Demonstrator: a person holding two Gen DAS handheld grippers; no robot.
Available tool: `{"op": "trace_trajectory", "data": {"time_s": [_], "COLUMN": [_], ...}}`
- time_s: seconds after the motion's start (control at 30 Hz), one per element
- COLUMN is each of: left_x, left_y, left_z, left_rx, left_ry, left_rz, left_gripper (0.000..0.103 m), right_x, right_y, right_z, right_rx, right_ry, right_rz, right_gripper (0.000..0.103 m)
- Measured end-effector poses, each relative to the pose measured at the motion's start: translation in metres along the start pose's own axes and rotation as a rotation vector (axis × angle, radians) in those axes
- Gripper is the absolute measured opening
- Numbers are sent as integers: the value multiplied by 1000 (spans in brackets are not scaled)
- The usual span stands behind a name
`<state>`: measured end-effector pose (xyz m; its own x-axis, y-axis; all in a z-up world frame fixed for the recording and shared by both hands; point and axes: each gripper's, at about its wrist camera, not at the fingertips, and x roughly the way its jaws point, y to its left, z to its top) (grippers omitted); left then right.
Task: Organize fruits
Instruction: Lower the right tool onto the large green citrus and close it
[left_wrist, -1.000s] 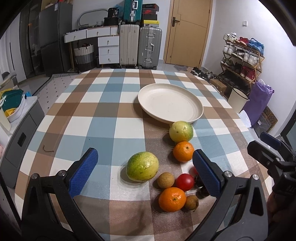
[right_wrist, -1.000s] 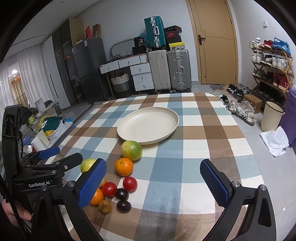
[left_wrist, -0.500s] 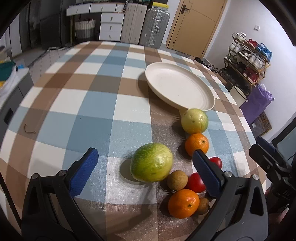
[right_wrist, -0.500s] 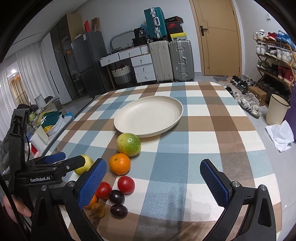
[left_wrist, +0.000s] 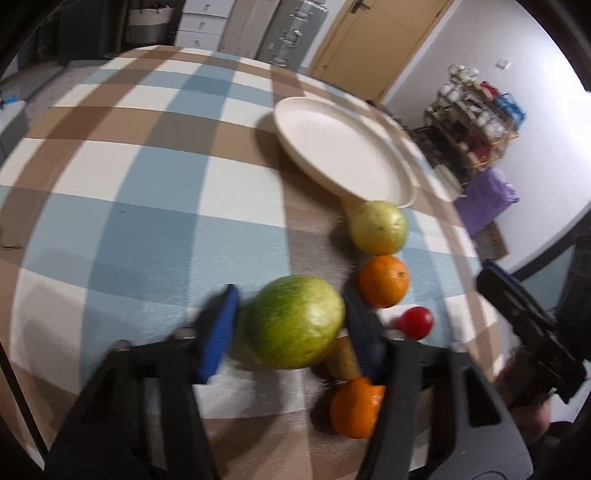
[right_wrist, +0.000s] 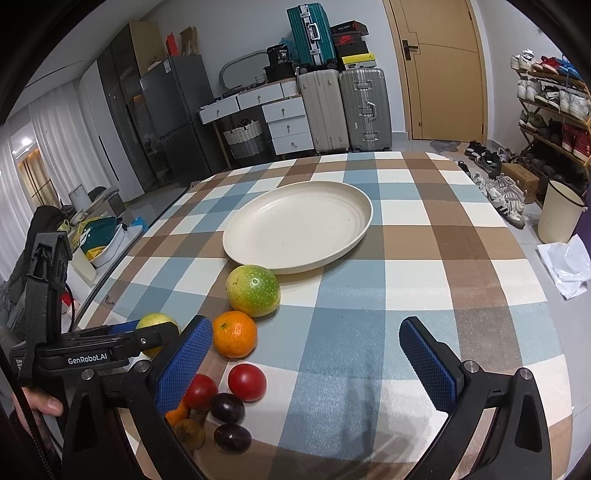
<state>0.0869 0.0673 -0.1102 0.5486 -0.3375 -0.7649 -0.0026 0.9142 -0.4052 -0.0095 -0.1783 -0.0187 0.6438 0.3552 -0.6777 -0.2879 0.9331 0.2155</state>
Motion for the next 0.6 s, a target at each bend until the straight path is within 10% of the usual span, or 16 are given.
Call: {"op": "trace_trajectory", "data": {"time_s": [0.6], "left_x": [-5], "left_y": [16], "left_z": [16], "left_rx": [-5], "left_ry": [-15], "left_rz": [-45], "left_gripper": [46], "right_x": [33], "right_y": [4], "right_z": [17], "right_rx": [46], "right_ry": [80], "right_rz": [98], "right_gripper": [103]}}
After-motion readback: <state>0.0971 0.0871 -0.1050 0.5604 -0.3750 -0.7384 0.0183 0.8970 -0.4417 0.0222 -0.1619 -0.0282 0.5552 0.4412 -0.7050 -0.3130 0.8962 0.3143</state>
